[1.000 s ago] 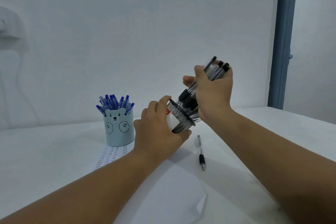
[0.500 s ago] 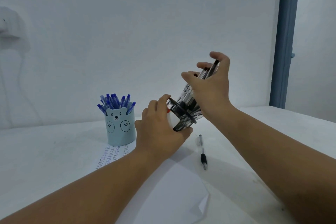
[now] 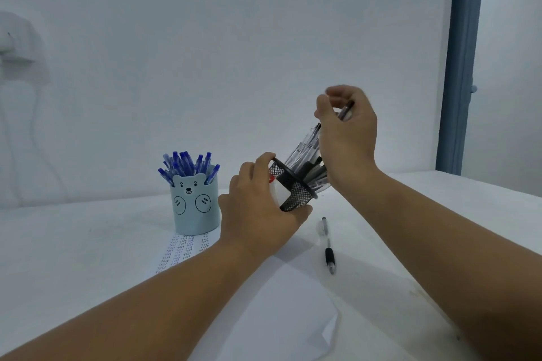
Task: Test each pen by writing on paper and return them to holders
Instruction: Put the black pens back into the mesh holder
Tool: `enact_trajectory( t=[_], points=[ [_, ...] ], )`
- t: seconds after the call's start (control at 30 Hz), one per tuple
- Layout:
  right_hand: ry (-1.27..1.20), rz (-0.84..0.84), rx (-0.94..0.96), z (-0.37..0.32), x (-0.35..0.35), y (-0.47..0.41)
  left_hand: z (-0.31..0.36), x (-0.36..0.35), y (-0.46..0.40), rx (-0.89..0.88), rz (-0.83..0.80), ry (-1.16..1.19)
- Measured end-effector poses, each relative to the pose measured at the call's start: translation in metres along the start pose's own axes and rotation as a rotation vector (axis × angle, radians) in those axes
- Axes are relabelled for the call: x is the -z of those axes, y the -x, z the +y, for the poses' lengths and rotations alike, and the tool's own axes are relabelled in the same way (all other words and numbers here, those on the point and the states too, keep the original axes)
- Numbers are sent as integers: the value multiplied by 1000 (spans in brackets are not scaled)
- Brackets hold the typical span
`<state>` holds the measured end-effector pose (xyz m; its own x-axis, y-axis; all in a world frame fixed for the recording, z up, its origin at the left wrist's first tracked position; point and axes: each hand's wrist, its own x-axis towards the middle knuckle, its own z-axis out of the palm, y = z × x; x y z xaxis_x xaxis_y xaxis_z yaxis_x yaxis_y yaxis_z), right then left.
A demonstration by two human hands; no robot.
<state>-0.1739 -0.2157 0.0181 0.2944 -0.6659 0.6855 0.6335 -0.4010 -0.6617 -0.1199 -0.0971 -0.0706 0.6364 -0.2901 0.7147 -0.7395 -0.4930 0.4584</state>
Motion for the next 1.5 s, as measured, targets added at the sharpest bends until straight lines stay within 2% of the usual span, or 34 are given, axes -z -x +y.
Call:
enact_trajectory(
  t=[0.13,0.27,0.33,0.43,0.53,0.67,0.77,0.93,1.07,1.17,1.2,1.27,1.37,1.43,1.5],
  points=[
    [202,-93,-103,-7,8,-10,-3,0,-1,42,10,49],
    [394,-325,-134,1,14,-8,-6,0,-2,100,24,132],
    [347,-362,-143,6,13,-1,-9,1,-2,120,35,187],
    [177,-330,-71,10,14,10,-9,3,-1,108,34,227],
    [211,-415,-61,18,12,21,-5,3,4,10,11,183],
    [189,-312,27,22,8,18,-3,3,3,-22,3,235],
    [139,-298,108,15,9,11,-2,1,2,-7,14,316],
    [362,-520,46,14,10,2,-8,-4,2,-6,6,356],
    [246,-466,134,11,10,3,-8,-4,1,54,7,363],
    [324,-600,137,13,15,3,-4,-4,2,75,-6,355],
    [377,-602,214,16,15,3,-4,-4,1,85,-8,356],
    [349,-487,345,18,16,2,-5,-3,1,115,-3,361],
    [179,-298,202,17,25,-7,-7,0,-1,172,20,374],
    [406,-294,92,24,35,-14,-13,1,-4,211,42,394],
    [808,-555,-84,36,47,-14,-19,2,-8,255,55,421]
  ],
)
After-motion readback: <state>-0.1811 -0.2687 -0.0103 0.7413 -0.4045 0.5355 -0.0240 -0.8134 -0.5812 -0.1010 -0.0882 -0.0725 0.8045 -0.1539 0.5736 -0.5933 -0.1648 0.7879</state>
